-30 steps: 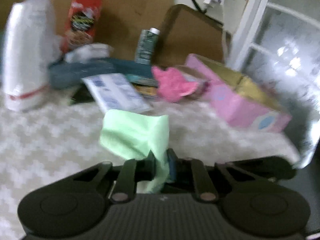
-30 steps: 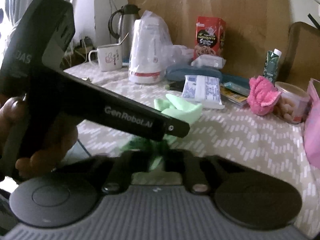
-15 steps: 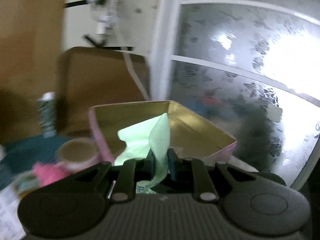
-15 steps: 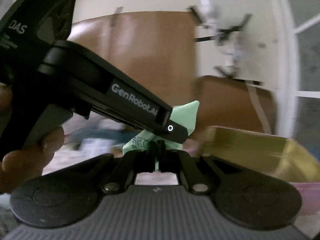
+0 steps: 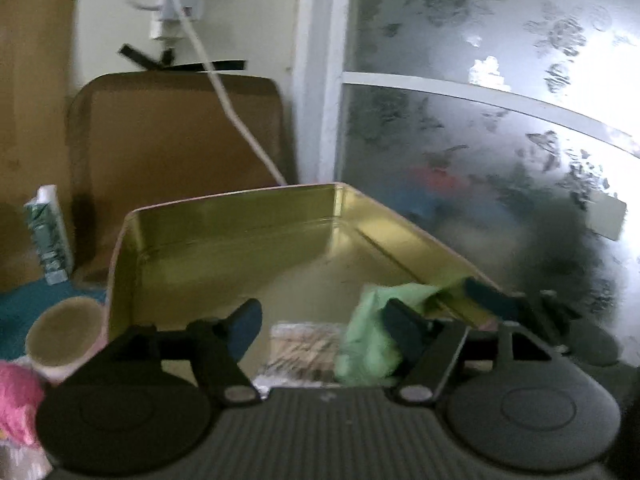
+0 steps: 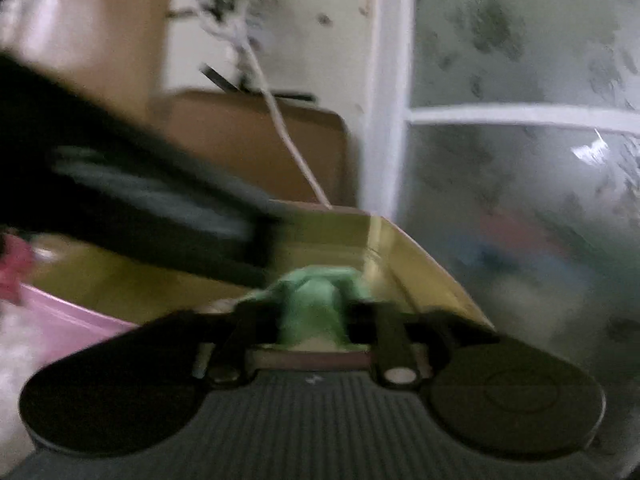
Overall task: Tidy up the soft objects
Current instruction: 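Drop the green cloth bag into the pink tin box with the left gripper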
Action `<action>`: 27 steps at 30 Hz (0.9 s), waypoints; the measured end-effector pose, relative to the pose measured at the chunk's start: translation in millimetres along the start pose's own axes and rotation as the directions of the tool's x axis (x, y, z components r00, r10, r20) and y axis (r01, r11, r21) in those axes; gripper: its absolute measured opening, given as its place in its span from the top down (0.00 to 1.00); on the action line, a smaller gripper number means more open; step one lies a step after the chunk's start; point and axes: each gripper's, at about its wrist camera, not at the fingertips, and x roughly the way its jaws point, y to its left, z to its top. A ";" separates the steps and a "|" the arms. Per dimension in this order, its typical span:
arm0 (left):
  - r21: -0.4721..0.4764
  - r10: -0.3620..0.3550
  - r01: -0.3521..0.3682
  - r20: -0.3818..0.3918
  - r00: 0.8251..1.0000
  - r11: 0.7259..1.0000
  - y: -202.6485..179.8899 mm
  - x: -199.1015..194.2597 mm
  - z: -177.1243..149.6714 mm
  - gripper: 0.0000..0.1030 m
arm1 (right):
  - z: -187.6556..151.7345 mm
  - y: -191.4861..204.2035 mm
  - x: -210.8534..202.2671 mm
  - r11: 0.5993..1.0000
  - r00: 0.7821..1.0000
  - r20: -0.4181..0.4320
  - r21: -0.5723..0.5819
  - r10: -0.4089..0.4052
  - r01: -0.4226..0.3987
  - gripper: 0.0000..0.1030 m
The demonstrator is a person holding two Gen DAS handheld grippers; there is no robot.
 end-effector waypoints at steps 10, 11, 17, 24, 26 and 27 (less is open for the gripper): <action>-0.070 0.060 -0.055 0.065 0.996 0.996 53.0 -70.4 -39.1 0.21 | -9.2 1.2 -40.8 0.991 0.993 0.109 0.122 0.035 -0.049 0.29; -0.077 0.067 -0.062 0.063 0.996 0.995 60.5 -80.3 -47.3 0.20 | -7.7 4.7 -44.1 0.990 0.991 0.123 0.124 0.047 -0.062 0.29; -0.143 0.221 -0.216 0.021 0.975 0.966 122.2 -133.6 -102.4 0.16 | 6.5 40.1 -64.1 0.965 0.960 0.155 0.085 0.232 -0.247 0.30; -0.209 0.430 -0.422 -0.008 0.903 0.882 182.9 -162.3 -137.7 0.19 | 22.9 114.3 -59.2 0.843 0.843 0.015 0.015 0.537 -0.537 0.54; -0.296 0.382 -0.362 0.008 0.924 0.884 196.2 -168.8 -137.9 0.20 | 26.4 137.7 -52.3 0.823 0.823 -0.018 -0.007 0.567 -0.567 0.54; -0.318 0.374 -0.350 0.015 0.927 0.881 200.6 -169.7 -138.1 0.20 | 28.8 150.1 -47.2 0.820 0.820 -0.038 -0.024 0.571 -0.572 0.54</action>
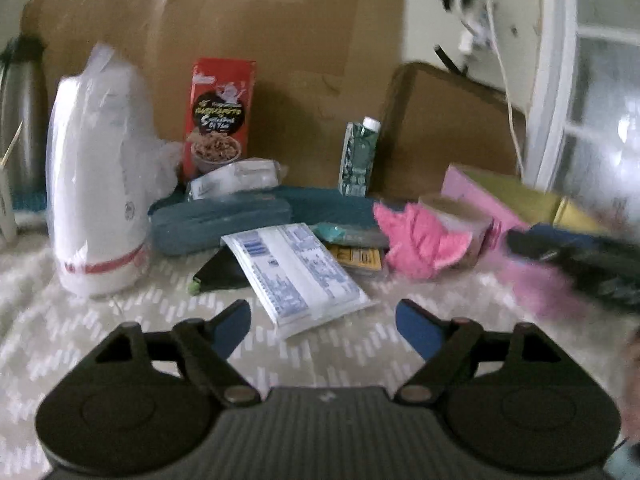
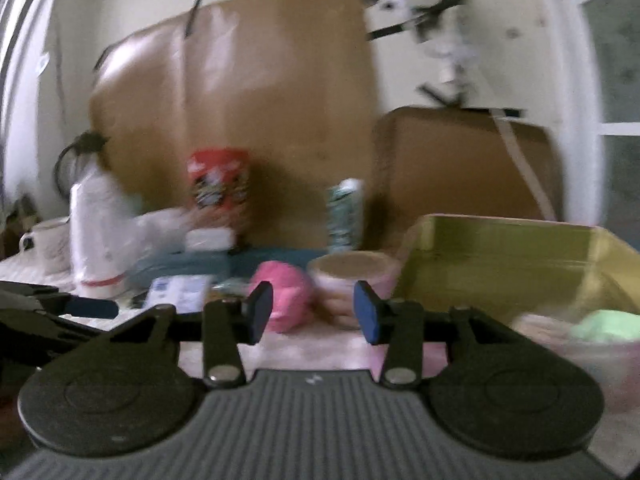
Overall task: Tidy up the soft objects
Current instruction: 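Grasp the pink fuzzy cloth with the left gripper and lift it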
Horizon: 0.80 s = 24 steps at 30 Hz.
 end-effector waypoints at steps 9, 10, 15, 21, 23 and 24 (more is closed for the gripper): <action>-0.057 -0.042 0.043 0.013 0.999 0.997 10.1 -4.4 -3.1 0.17 | 6.2 15.0 77.1 0.999 0.985 -0.168 0.009 -0.029 0.031 0.64; -0.056 -0.042 0.043 0.019 0.999 0.998 10.2 -4.2 -3.6 0.17 | 5.4 12.8 77.7 0.999 0.982 -0.186 0.037 -0.003 0.010 0.91; -0.056 -0.070 0.071 0.029 0.997 0.996 11.5 -6.2 -3.2 0.16 | -5.9 30.2 40.8 0.999 0.986 -0.158 -0.010 0.043 -0.045 0.91; -0.111 -0.220 0.218 -0.006 0.975 0.970 22.1 -4.9 -1.3 0.16 | -38.0 47.7 -31.3 0.987 0.987 -0.139 -0.125 0.079 -0.096 0.91; -0.119 -0.255 0.250 -0.030 0.967 0.961 19.9 -3.5 -1.0 0.18 | -47.7 49.5 -47.5 0.986 0.985 -0.148 -0.125 0.093 -0.111 0.91; -0.121 -0.268 0.262 -0.038 0.963 0.957 16.8 -4.1 -1.3 0.18 | -52.5 48.8 -54.8 0.986 0.983 -0.153 -0.119 0.102 -0.121 0.90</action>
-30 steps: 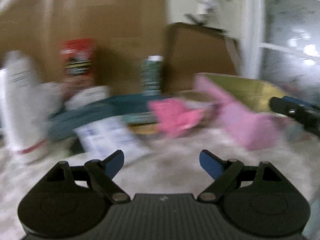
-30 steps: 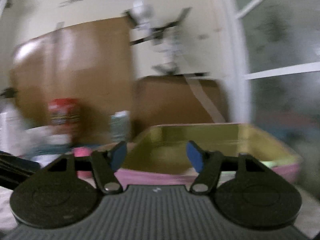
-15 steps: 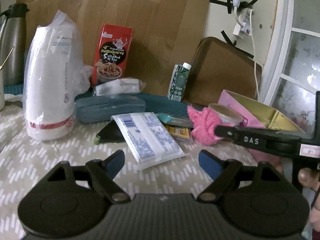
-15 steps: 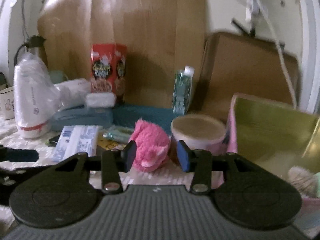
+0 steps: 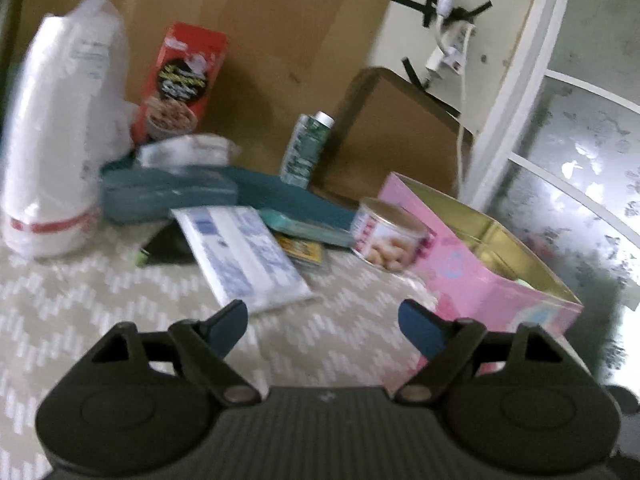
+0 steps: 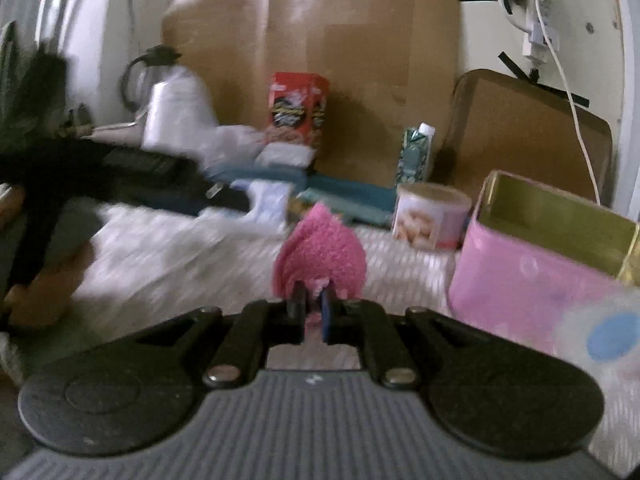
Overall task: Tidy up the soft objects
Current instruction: 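Grasp the pink fuzzy cloth with the left gripper and lift it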
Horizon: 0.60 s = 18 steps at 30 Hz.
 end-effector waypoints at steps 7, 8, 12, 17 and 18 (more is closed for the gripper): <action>0.026 -0.111 0.113 -0.066 0.992 0.993 -38.1 0.7 -3.4 0.12 | -8.4 1.0 -4.7 1.000 1.000 0.021 -0.002 -0.010 0.010 0.85; 0.047 -0.112 0.115 -0.068 0.991 0.992 -44.6 0.9 -3.3 0.10 | -8.1 0.1 -4.3 1.000 1.000 0.022 0.008 -0.013 0.013 0.84; 0.095 -0.116 0.126 -0.103 0.988 0.987 -64.7 10.6 -3.8 0.09 | -10.6 -5.0 -1.3 0.999 1.000 0.003 0.039 -0.026 0.026 0.43; 0.101 -0.126 0.144 -0.169 0.978 0.984 -78.3 26.7 -9.4 0.12 | -13.0 -12.5 4.2 0.997 0.999 -0.027 0.071 -0.031 0.033 0.42; 0.106 -0.129 0.150 -0.186 0.974 0.983 -81.2 30.2 -11.1 0.15 | -12.4 -14.4 6.6 0.996 0.999 -0.035 0.078 -0.033 0.036 0.42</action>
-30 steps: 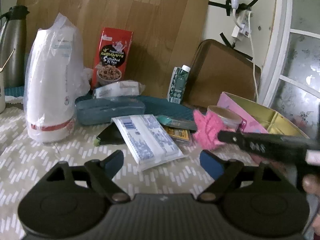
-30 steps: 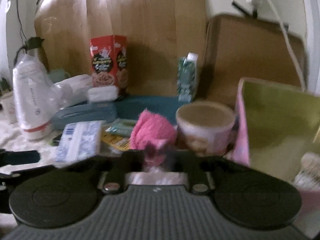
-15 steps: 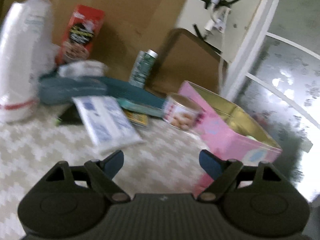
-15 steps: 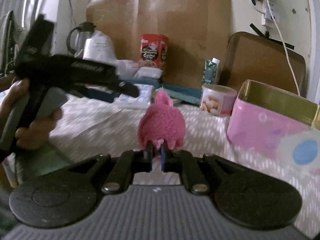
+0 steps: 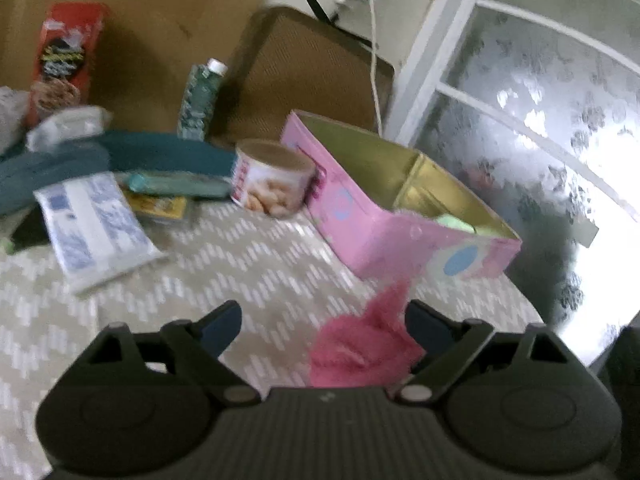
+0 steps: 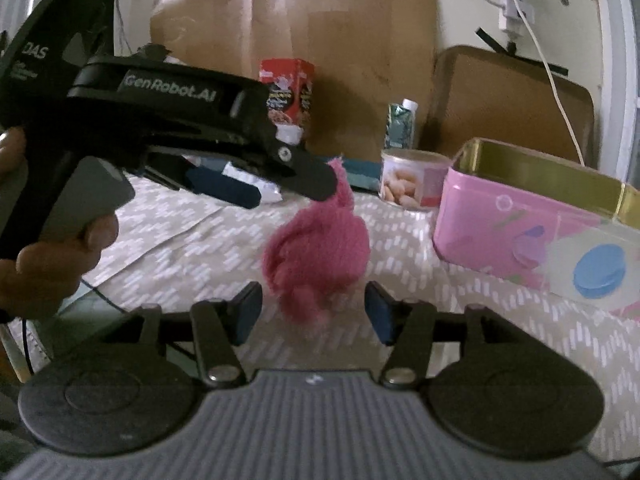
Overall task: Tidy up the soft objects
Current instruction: 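Grasp the pink fuzzy cloth with the left gripper and lift it, then lower the pink cloth into the pink tin box and open the left gripper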
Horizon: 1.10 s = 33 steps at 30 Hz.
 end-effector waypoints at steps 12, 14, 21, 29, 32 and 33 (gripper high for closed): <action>0.137 -0.110 0.105 0.030 0.993 0.985 -49.9 8.3 31.4 0.43 | 9.0 -18.9 -7.0 0.995 0.993 0.107 0.098 -0.045 0.035 0.48; 0.171 -0.113 0.101 0.057 0.992 0.980 -62.5 13.3 47.0 0.43 | 18.4 -26.5 -12.7 0.993 0.983 0.162 0.095 -0.089 0.074 0.48; 0.218 -0.083 0.055 0.118 0.990 0.974 -93.9 63.2 89.8 0.38 | 45.9 -74.8 -6.1 0.974 0.948 0.235 0.126 -0.213 0.188 0.48; 0.152 0.053 -0.066 0.089 0.995 0.986 -89.4 109.5 97.4 0.21 | 53.0 -102.5 34.0 0.933 0.930 0.133 0.167 -0.342 0.319 0.40; 0.138 0.055 -0.070 0.113 0.992 0.988 -78.7 97.2 94.0 0.20 | 49.0 -105.3 25.1 0.907 0.904 0.159 0.214 -0.398 0.362 0.21; 0.134 0.063 -0.081 0.130 0.989 0.988 -73.2 89.1 91.7 0.19 | 47.5 -105.7 20.9 0.905 0.898 0.172 0.221 -0.404 0.365 0.21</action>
